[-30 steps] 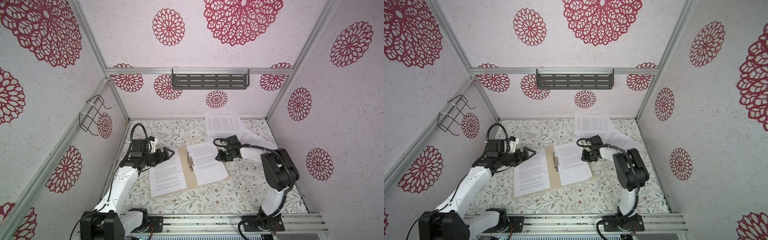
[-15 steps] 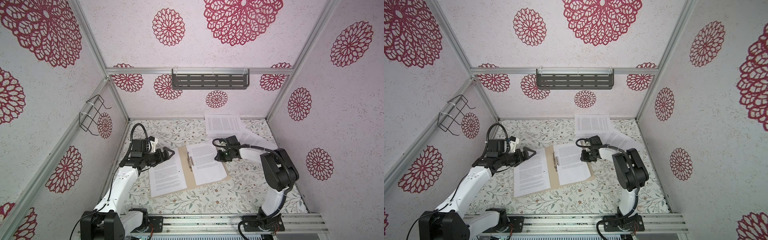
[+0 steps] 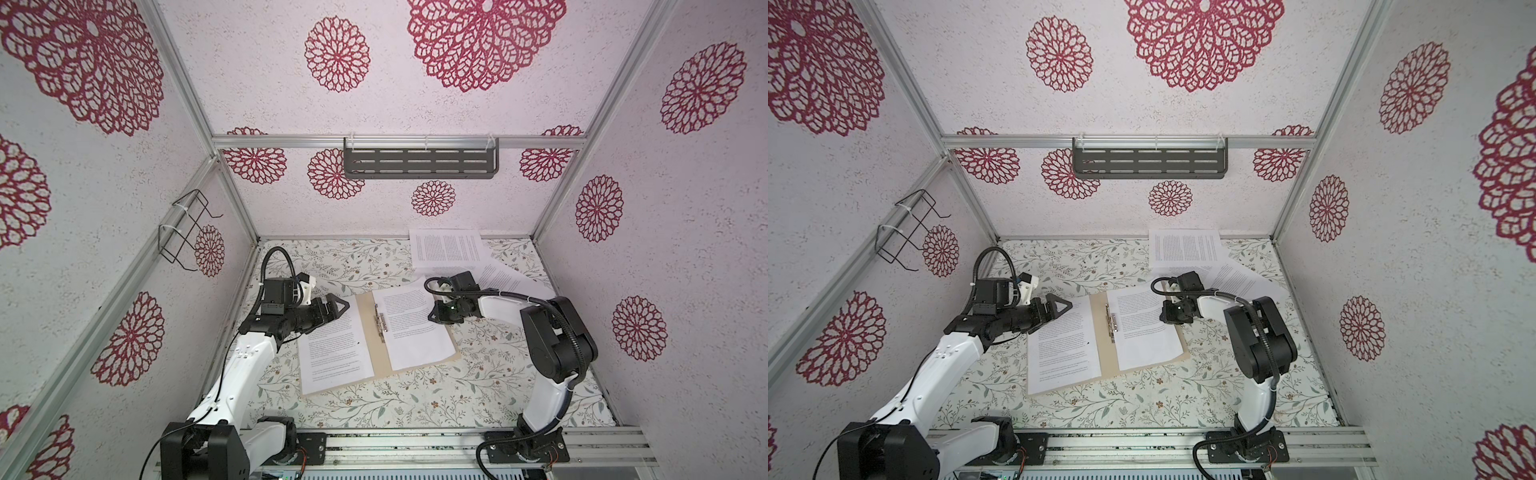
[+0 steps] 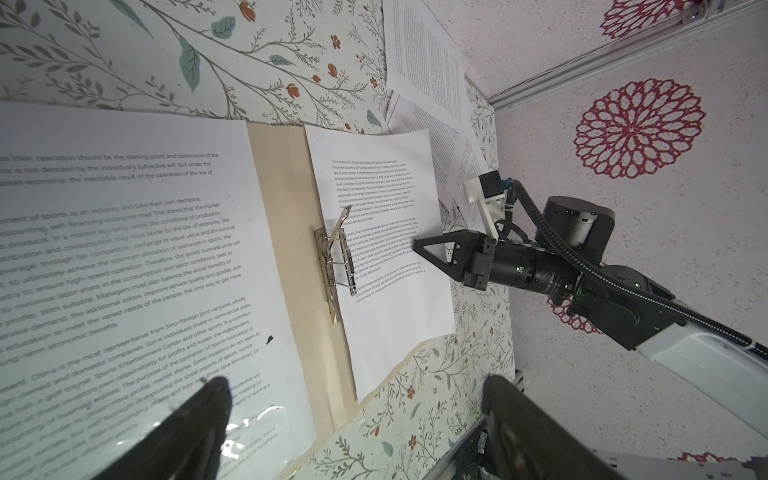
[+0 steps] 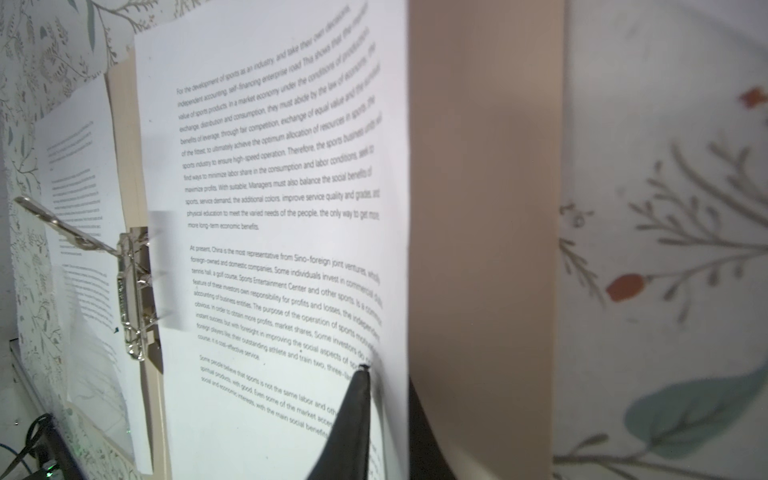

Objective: Put the files into the folder

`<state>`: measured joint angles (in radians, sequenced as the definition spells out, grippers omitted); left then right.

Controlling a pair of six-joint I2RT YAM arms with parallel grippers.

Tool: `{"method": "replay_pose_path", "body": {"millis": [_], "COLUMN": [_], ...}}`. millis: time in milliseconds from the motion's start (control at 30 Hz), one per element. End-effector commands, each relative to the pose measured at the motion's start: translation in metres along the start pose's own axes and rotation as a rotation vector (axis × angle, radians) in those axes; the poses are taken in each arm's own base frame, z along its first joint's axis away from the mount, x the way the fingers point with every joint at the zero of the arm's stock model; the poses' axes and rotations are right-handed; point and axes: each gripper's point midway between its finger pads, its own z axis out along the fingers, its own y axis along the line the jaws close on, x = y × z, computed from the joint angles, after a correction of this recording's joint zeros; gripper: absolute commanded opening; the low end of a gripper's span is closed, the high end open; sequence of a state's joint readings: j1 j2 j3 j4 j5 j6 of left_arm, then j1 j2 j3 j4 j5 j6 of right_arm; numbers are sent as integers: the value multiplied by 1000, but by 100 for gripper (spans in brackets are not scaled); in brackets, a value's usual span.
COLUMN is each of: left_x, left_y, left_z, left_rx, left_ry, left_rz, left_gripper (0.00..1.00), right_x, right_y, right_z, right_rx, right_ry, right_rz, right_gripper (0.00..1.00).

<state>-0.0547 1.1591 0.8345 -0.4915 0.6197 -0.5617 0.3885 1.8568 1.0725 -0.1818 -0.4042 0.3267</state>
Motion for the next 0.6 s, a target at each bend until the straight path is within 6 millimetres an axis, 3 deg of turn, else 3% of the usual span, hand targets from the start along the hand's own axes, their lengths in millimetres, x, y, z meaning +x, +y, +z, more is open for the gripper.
{"method": "replay_pose_path", "body": {"millis": [0, 133, 267, 333, 367, 400, 500, 567], "left_x": [2, 2, 2, 2, 2, 2, 2, 0], "left_y": [0, 0, 0, -1, -1, -1, 0, 1], "left_z": [2, 1, 1, 0, 0, -1, -2, -2], "left_rx": [13, 12, 10, 9, 7, 7, -2, -9], "left_ry": [2, 1, -2, -4, -5, -7, -11, -18], "left_rz": [15, 15, 20, 21, 21, 22, 24, 28], "left_gripper": [97, 97, 98, 97, 97, 97, 97, 97], "right_x": [-9, -10, -15, -20, -24, -28, -39, -41], "right_y": [11, 5, -1, -10, -14, -17, -5, 20], "right_z": [-16, -17, -24, -34, -40, -47, -67, -69], "right_rx": [-2, 27, 81, 150, 187, 213, 216, 190], "right_ry": [-48, -54, -74, -109, -137, -171, -263, -286], "right_rz": [-26, -21, -31, -38, -36, -34, -25, -53], "right_gripper": [26, 36, 54, 75, 80, 97, 99, 99]}}
